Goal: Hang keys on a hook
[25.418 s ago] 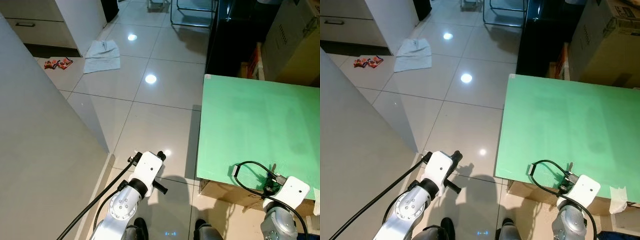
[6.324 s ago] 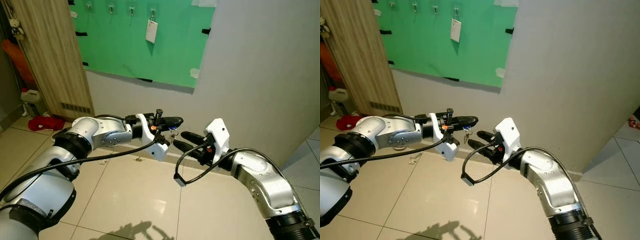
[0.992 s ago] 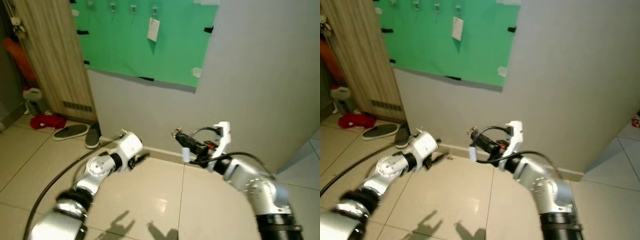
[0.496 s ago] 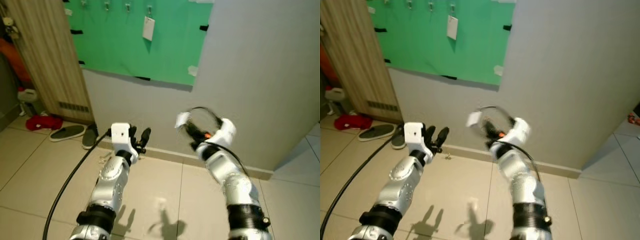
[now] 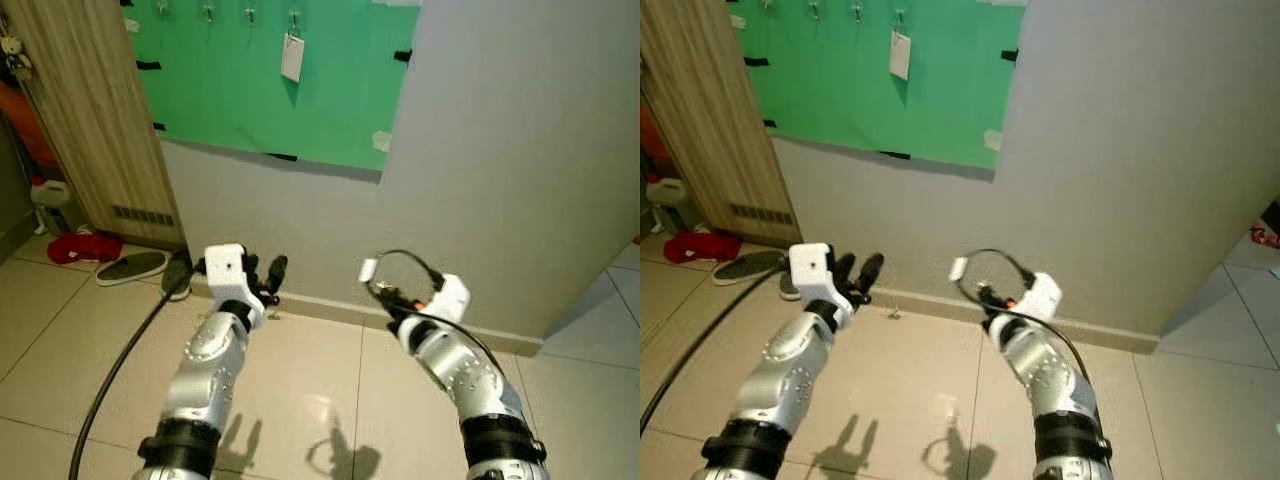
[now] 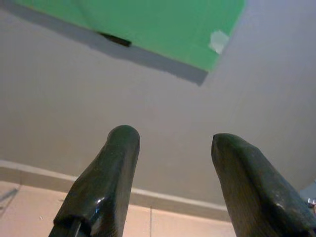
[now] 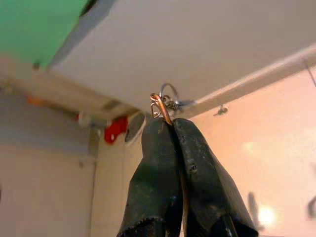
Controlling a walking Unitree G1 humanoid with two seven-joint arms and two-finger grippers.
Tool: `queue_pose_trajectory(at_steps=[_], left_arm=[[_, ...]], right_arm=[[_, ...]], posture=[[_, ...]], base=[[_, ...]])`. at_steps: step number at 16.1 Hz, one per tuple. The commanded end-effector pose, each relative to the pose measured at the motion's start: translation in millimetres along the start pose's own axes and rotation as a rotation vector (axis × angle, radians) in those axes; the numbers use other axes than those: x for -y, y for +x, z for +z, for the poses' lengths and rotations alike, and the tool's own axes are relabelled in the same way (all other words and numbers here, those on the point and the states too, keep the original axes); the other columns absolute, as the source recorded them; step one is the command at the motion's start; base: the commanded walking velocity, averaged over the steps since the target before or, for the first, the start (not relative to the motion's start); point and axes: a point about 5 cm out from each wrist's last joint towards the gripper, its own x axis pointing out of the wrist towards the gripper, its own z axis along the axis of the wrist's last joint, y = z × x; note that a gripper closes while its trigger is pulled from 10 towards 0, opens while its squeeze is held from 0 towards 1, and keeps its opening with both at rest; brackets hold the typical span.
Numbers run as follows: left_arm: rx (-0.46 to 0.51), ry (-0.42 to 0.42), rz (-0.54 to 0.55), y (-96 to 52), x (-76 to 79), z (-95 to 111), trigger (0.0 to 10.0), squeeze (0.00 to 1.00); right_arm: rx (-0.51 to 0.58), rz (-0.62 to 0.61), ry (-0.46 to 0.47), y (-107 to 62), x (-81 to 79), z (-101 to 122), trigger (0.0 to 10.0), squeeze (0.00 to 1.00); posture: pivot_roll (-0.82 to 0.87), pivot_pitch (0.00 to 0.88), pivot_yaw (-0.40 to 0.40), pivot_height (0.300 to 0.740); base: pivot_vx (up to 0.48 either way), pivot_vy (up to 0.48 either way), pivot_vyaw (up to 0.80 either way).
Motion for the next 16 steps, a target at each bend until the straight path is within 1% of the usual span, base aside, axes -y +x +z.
queue_pose_trajectory(at_steps=[1, 2, 3, 4, 5, 6, 7, 8, 9, 10, 11, 12, 13, 14, 16], left_arm=[[-0.004, 0.037, 0.006, -0.2, -0.2, 2.6, 10.0, 0.0], [-0.003, 0.099, -0.003, 1.2, 1.2, 4.7, 10.0, 0.0], [0.0, 0.145, -0.018, 2.7, 3.5, 6.8, 10.0, 0.0], [0.01, 0.185, -0.04, 4.0, 6.9, 10.2, 10.0, 0.0], [0.012, 0.217, -0.046, 4.7, 7.6, 11.8, 10.0, 0.0], [0.018, 0.259, -0.053, 5.4, 8.2, 14.8, 10.0, 0.0], [0.018, 0.309, -0.049, 5.4, 6.8, 17.0, 10.0, 0.0], [0.007, 0.347, -0.033, 1.8, 0.4, 17.5, 10.0, 0.0], [0.009, 0.368, -0.026, -1.7, -4.0, 18.3, 10.0, 0.0], [-0.008, 0.393, -0.002, -13.9, -17.4, 19.3, 10.0, 0.0], [-0.016, 0.397, 0.001, -20.8, -22.9, 20.0, 10.0, 0.0], [-0.027, 0.401, 0.01, -32.8, -31.4, 19.6, 10.0, 0.0], [-0.036, 0.364, 0.042, -42.9, -39.5, 16.6, 10.0, 0.0], [-0.038, 0.348, 0.054, -45.6, -41.9, 15.2, 10.0, 0.0], [-0.083, 0.301, 0.086, -54.8, -43.4, -0.2, 10.0, 0.0]], right_arm=[[0.015, 0.095, -0.142, -0.5, -18.1, 6.9, 0.0, 0.0], [0.028, 0.164, -0.283, -2.2, -31.8, 9.6, 0.0, 0.0], [0.066, 0.182, -0.413, -3.3, -38.7, 14.0, 0.0, 0.0], [0.108, 0.176, -0.51, -3.9, -41.7, 18.2, 0.0, 0.0], [0.138, 0.16, -0.547, -4.0, -41.3, 21.4, 0.0, 0.0], [0.2, 0.119, -0.627, -4.6, -38.2, 28.7, 0.0, 0.0], [0.247, 0.089, -0.643, -5.8, -34.6, 34.5, 0.0, 0.0], [0.302, 0.052, -0.698, -10.6, -29.3, 41.9, 0.0, 0.0], [0.327, 0.033, -0.717, -14.3, -26.1, 45.2, 0.0, 0.0], [0.355, -0.027, -0.706, -25.2, -11.5, 49.9, 0.0, 0.0], [0.363, -0.062, -0.693, -31.8, -2.4, 50.3, 0.0, 0.0], [0.352, -0.106, -0.684, -43.6, 12.9, 43.8, 0.0, 0.0], [0.324, -0.117, -0.686, -54.2, 24.0, 32.9, 0.0, 0.0], [0.318, -0.118, -0.686, -57.4, 26.6, 30.0, 0.0, 0.0], [0.307, -0.12, -0.692, -67.4, 33.1, 22.1, 0.0, 0.0]], posture=[[-0.06, 0.0, -0.02, 0.74], [-0.06, 0.0, -0.021, 0.74], [-0.06, 0.0, -0.02, 0.74], [-0.06, 0.0, -0.02, 0.74], [-0.06, 0.0, -0.019, 0.74], [-0.06, 0.0, -0.017, 0.74], [-0.06, 0.0, -0.014, 0.74], [-0.06, 0.0, -0.005, 0.74], [-0.06, 0.0, -0.003, 0.74], [-0.05, 0.0, 0.0, 0.74], [-0.05, 0.0, -0.001, 0.74], [-0.04, 0.0, -0.004, 0.74], [-0.04, 0.0, -0.006, 0.74], [-0.04, 0.0, -0.006, 0.74], [-0.04, 0.0, -0.017, 0.74]], base=[[0.337, 0.341, 0.0], [0.375, 0.3, 0.0], [0.379, 0.296, 0.0], [0.394, 0.274, 0.0], [0.394, 0.274, 0.0], [0.394, 0.274, 0.0], [0.394, 0.274, 0.0], [0.382, 0.289, 0.0], [0.379, 0.292, 0.0], [0.382, 0.289, 0.0], [0.382, 0.289, 0.0], [0.379, 0.296, 0.0], [0.341, 0.337, 0.0], [0.341, 0.337, 0.0], [0.272, 0.398, 0.0]])
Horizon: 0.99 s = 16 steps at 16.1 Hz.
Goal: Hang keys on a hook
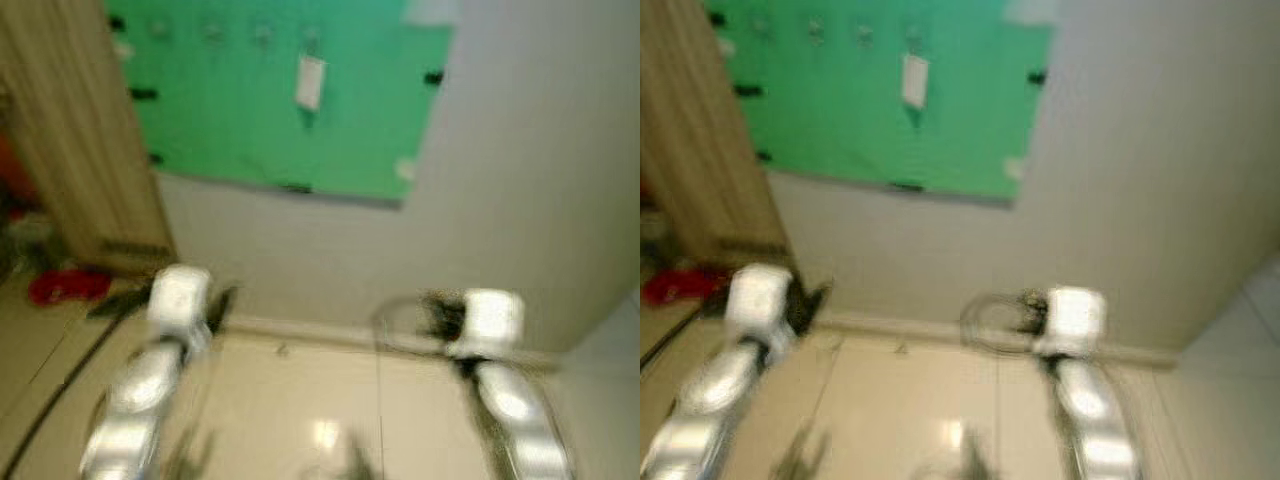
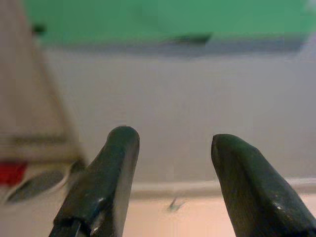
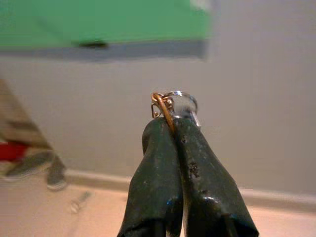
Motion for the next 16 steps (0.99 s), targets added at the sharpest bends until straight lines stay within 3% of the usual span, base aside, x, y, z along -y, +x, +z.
queue_pose_trajectory(at_steps=[1, 6, 10, 11, 13, 16], left_arm=[[0.042, -0.015, -0.037, 6.6, 15.5, 10.3, 10.0, 0.0], [0.094, 0.035, -0.077, 20.4, 22.1, 31.7, 10.0, 0.0], [0.08, 0.009, -0.058, 21.0, 28.0, 29.0, 10.0, 0.0], [0.076, 0.01, -0.031, 20.1, 29.5, 27.0, 10.0, 0.0], [0.108, -0.073, -0.042, 16.7, 48.3, 30.7, 10.0, 0.0], [0.182, -0.025, -0.07, 17.4, 54.5, 45.0, 10.0, 0.0]], right_arm=[[0.021, -0.045, -0.025, -5.4, 16.3, 5.5, 0.0, 0.0], [0.022, 0.003, -0.024, 0.4, 4.7, 5.4, 0.0, 0.0], [0.008, 0.051, -0.018, 1.2, -4.1, 1.5, 0.0, 0.0], [0.007, 0.059, -0.016, 1.1, -5.2, 1.7, 0.0, 0.0], [0.008, 0.104, -0.038, 3.9, -10.1, 5.0, 0.0, 0.0], [0.02, 0.159, -0.068, 11.6, -16.7, 11.1, 0.0, 0.0]], posture=[[-0.04, 0.0, -0.017, 0.74], [-0.05, 0.0, -0.006, 0.74], [-0.05, 0.0, -0.007, 0.74], [-0.05, 0.0, -0.011, 0.74], [-0.04, 0.0, -0.029, 0.74], [-0.03, 0.0, -0.034, 0.74]], base=[[0.262, 0.401, 0.0], [0.275, 0.394, 0.0], [0.296, 0.377, 0.0], [0.0, 0.0, 0.0], [0.0, 0.0, 0.0], [0.296, 0.0, 0.0]])
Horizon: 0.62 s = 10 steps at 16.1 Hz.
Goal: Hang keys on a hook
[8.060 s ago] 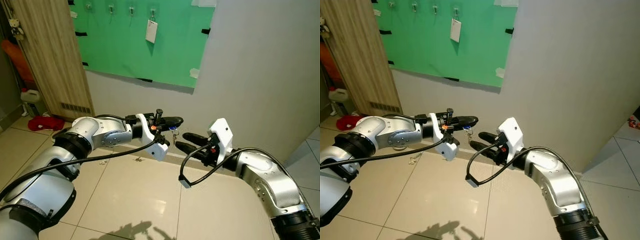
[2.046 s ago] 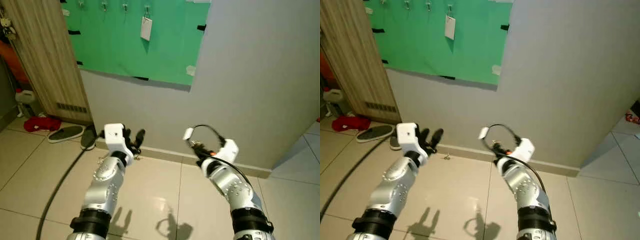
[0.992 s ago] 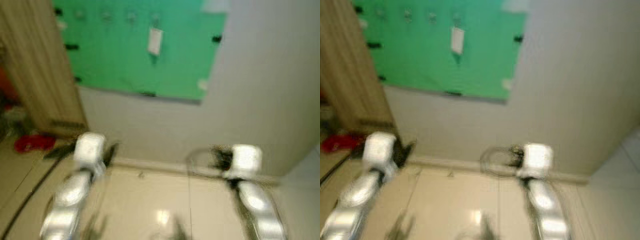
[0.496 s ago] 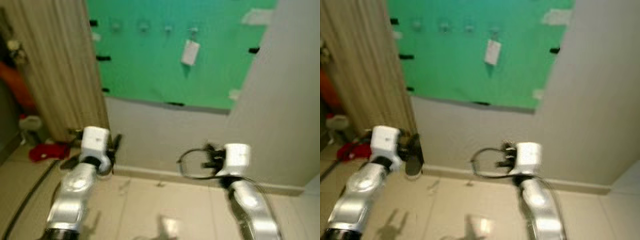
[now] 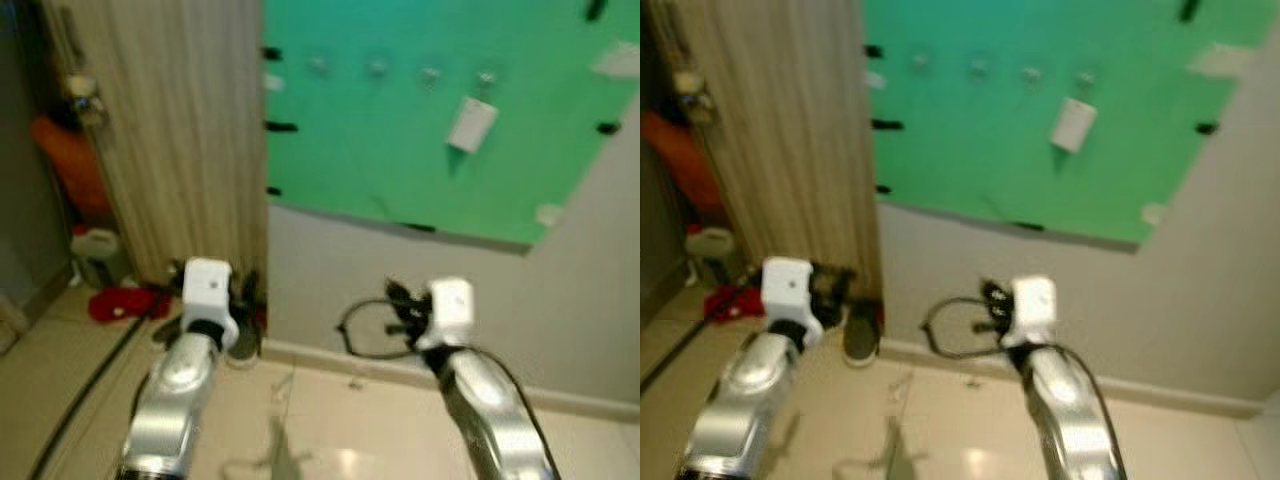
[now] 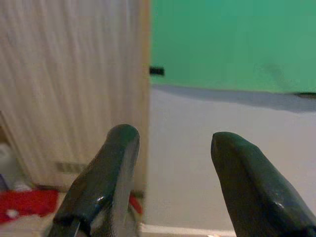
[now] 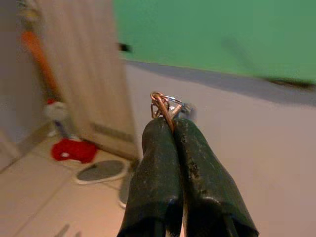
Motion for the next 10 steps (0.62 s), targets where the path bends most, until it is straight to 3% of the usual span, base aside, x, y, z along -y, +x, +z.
queue_pose_trajectory(at_steps=[1, 10], left_arm=[[0.06, 0.008, -0.04, 5.5, 11.9, 14.6, 10.0, 0.0], [0.075, 0.046, -0.08, 12.9, 16.2, 21.3, 10.0, 0.0]], right_arm=[[-0.006, -0.046, -0.02, -2.2, 16.0, 0.7, 0.0, 0.0], [0.018, -0.047, -0.018, 6.5, 16.2, 7.2, 0.0, 0.0]], posture=[[-0.03, 0.0, -0.035, 0.74], [-0.04, 0.0, -0.023, 0.74]], base=[[0.442, 0.0, 0.0], [0.443, 0.0, 0.0]])
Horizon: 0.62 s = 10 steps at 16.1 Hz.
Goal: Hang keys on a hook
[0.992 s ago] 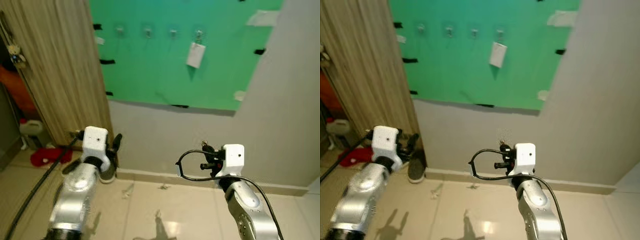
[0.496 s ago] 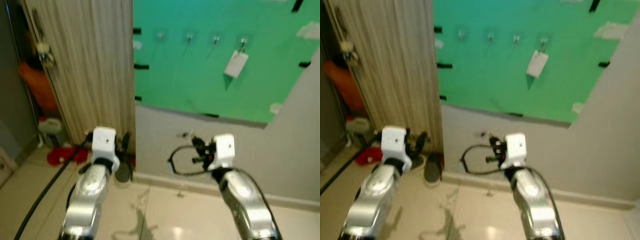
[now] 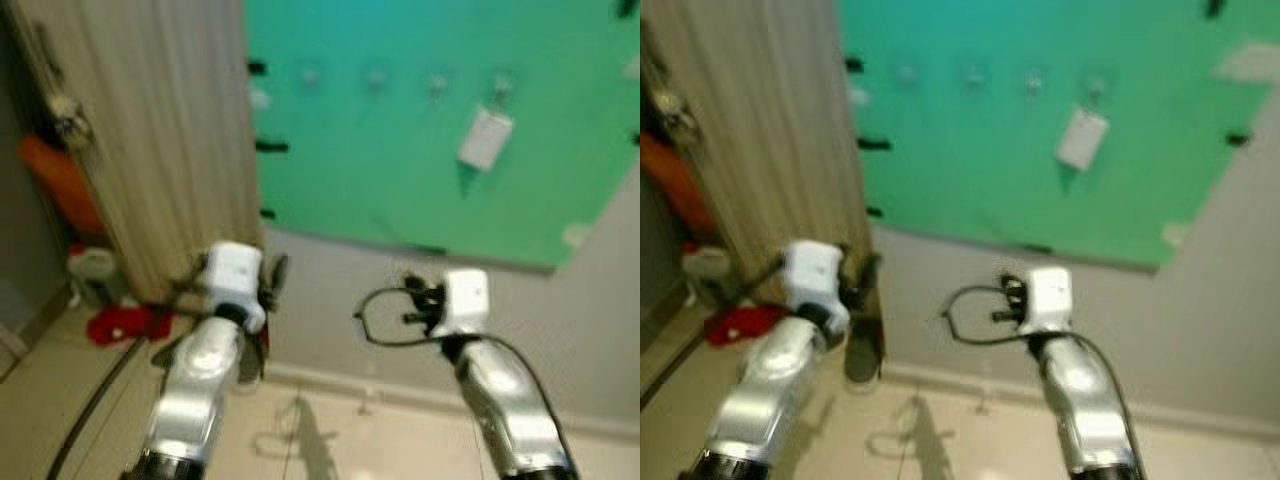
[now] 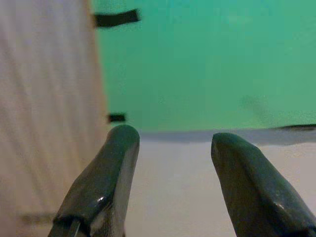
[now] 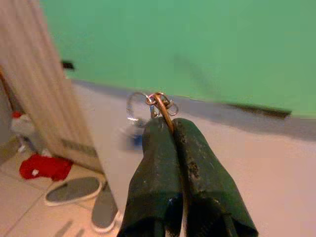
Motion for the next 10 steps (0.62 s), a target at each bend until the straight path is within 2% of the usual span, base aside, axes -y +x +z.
queue_pose_trajectory(at_steps=[1, 5, 9, 10], left_arm=[[0.008, 0.026, 0.024, 0.1, -10.7, 2.4, 10.0, 0.0], [0.014, 0.027, 0.018, 2.7, -10.2, 3.4, 10.0, 0.0], [0.018, -0.015, 0.009, 1.0, -10.0, 1.3, 10.0, 0.0], [-0.003, 0.029, 0.019, 0.5, -11.0, -2.3, 10.0, 0.0]], right_arm=[[0.04, 0.037, -0.009, 5.9, -10.4, 9.7, 0.0, 0.0], [0.058, 0.048, -0.006, 8.5, -11.9, 14.9, 0.0, 0.0], [0.065, 0.056, 0.001, 10.1, -11.7, 17.9, 0.0, 0.0], [0.062, 0.068, -0.002, 10.4, -12.7, 18.3, 0.0, 0.0]], posture=[[-0.04, 0.0, -0.023, 0.74], [-0.04, 0.0, -0.018, 0.74], [-0.04, 0.0, -0.023, 0.74], [-0.04, 0.0, -0.025, 0.74]], base=[[0.446, 0.0, 0.0], [0.442, 0.0, 0.0], [0.434, 0.06, 0.0], [0.0, 0.0, 0.0]])
